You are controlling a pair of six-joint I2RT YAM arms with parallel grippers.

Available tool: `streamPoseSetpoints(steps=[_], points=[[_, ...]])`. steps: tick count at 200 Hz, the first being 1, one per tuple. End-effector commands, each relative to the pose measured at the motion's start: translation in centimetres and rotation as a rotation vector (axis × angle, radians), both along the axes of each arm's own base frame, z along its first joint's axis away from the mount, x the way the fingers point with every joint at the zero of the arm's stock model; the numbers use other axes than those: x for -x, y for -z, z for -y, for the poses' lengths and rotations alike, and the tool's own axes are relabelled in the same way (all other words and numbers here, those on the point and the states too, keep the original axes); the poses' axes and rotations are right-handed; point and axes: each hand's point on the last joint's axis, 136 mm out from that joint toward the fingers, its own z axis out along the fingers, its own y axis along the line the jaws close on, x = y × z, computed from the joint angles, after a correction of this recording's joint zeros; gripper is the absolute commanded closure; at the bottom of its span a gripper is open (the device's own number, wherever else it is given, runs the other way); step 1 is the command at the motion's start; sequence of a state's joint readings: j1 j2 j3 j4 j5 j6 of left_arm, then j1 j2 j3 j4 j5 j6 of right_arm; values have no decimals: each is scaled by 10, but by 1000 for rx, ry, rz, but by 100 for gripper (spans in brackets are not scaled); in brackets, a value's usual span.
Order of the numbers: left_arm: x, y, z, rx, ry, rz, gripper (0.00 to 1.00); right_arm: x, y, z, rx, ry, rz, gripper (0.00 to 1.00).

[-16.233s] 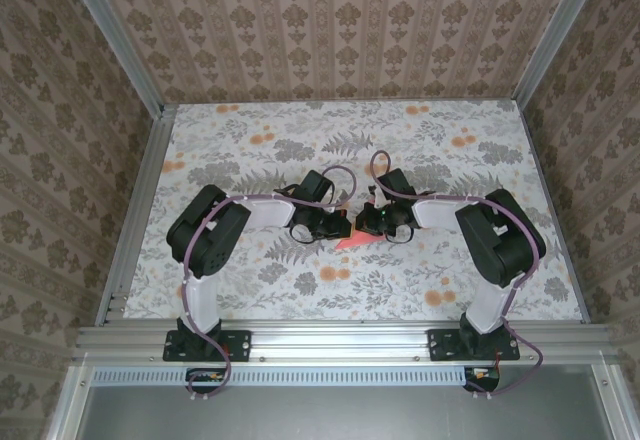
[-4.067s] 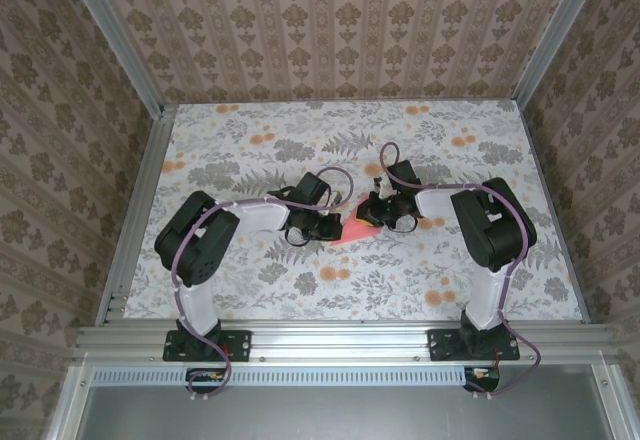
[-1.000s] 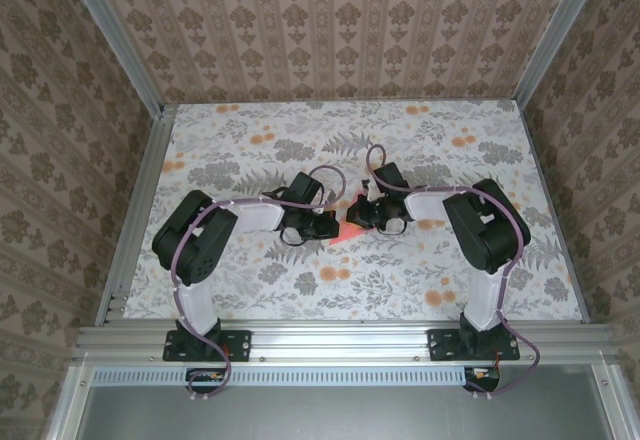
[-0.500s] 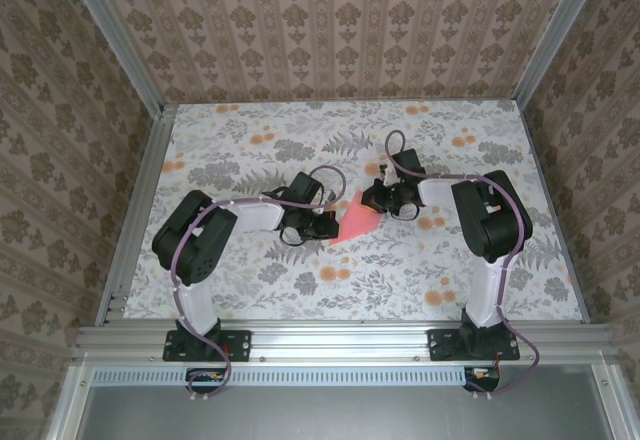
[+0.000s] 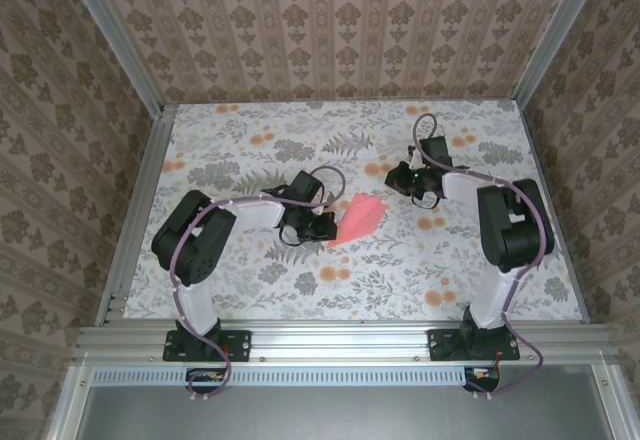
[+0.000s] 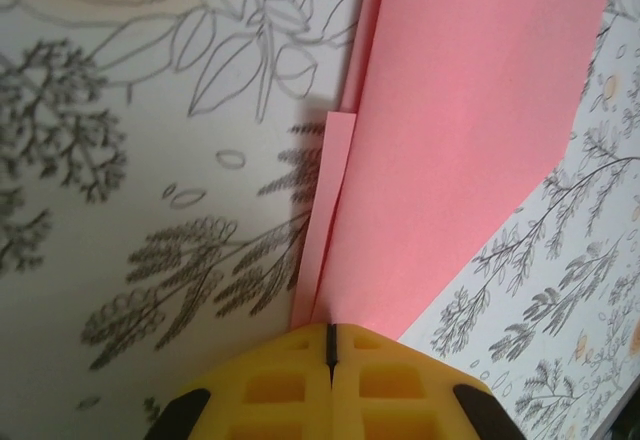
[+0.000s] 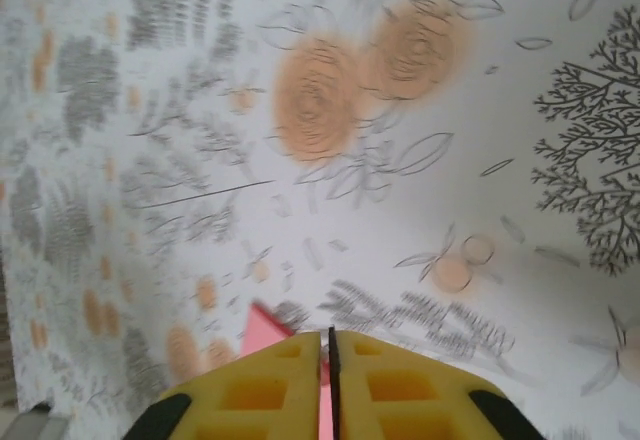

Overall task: Fold a paper plane with a square sheet of paper (pick it up from the middle)
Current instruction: Turn over the paper at the center of the table.

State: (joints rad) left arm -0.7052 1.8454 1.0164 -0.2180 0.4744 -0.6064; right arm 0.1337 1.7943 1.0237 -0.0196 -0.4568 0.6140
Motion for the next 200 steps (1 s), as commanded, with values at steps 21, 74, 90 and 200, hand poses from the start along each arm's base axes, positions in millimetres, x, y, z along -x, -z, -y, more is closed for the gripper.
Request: streamPoseSetpoints(steps=[21,74,90,200], points=[[-17,-59,8,73,-9,104,81,42,-16,-9,-39,-11,-20,70],[-39,-73,8,136,-49,188,57,76,-7,-55,-163,-47,-82,53],[-41,-71,8,151,-56,181,55,79,1,-70,-167,-65,-101,52],[-54,-52,-29,123,-213,145,48,66,25,-102,-166,-43,-147,54]])
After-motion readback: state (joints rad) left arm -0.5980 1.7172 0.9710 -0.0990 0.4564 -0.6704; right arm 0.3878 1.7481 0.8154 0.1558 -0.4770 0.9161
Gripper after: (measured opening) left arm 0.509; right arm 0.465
